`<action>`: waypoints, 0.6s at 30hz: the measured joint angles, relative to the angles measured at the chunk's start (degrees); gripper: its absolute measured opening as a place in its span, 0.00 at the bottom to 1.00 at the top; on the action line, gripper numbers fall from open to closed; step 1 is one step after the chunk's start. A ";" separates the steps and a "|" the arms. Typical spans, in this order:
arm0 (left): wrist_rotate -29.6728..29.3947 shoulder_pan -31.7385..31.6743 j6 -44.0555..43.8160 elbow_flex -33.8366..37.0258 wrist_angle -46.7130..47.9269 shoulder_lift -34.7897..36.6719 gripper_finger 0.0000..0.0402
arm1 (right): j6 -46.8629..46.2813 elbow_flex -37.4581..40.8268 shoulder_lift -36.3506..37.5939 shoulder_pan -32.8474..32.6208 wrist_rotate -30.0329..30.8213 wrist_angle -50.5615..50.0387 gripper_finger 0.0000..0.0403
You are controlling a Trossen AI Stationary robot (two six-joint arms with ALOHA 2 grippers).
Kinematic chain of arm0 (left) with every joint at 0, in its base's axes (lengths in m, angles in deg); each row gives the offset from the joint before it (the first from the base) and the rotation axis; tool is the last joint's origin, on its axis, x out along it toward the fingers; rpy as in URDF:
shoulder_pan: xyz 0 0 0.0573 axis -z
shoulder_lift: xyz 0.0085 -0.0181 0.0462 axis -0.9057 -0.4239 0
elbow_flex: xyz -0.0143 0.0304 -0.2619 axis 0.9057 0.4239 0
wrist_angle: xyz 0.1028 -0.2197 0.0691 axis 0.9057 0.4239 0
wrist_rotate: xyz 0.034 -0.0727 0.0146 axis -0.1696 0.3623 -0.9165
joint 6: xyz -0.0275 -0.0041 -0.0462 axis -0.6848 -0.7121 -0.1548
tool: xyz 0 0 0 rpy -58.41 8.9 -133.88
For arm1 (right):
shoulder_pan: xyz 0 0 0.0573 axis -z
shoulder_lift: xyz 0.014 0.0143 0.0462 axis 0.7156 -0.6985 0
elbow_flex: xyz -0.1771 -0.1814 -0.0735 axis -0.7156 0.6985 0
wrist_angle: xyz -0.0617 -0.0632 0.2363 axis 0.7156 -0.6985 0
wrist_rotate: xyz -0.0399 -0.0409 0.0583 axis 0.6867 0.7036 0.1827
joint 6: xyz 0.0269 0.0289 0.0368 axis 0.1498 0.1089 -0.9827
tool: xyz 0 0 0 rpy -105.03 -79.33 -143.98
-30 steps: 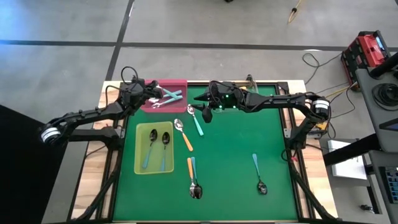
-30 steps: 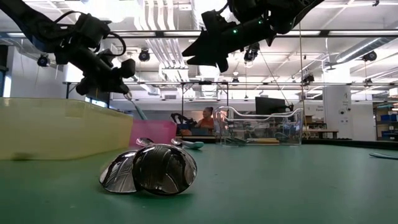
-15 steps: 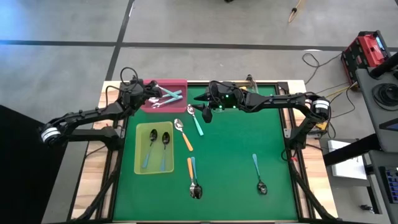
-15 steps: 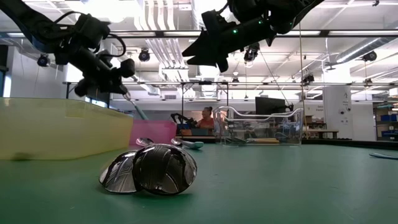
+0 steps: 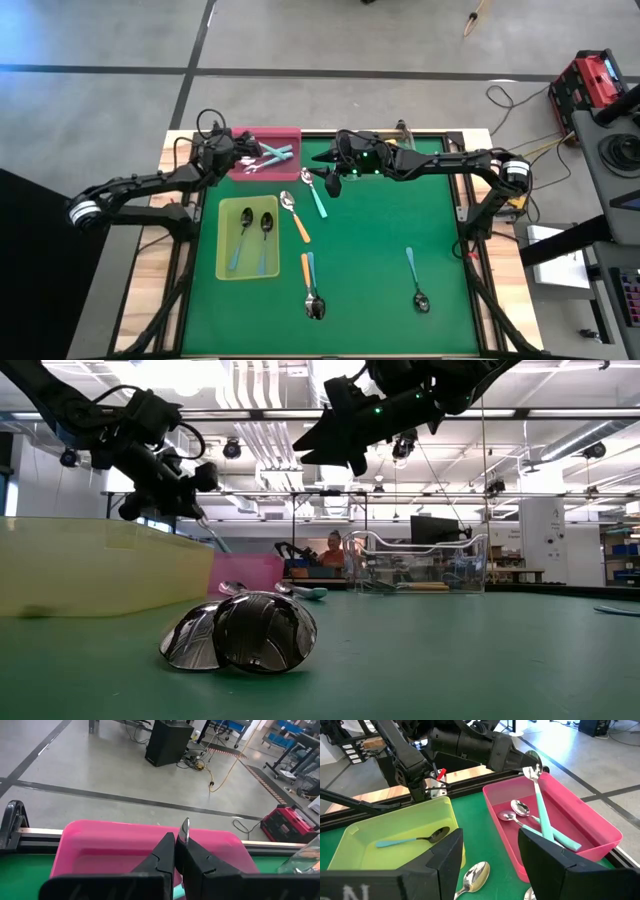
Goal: Sort silverware by color (type)
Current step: Put the light blue spoon into the red bin
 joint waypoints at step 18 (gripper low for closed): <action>0.09 0.03 -1.28 0.00 -0.43 -2.12 0.02 | 0.04 0.02 0.00 0.00 0.00 0.00 0.45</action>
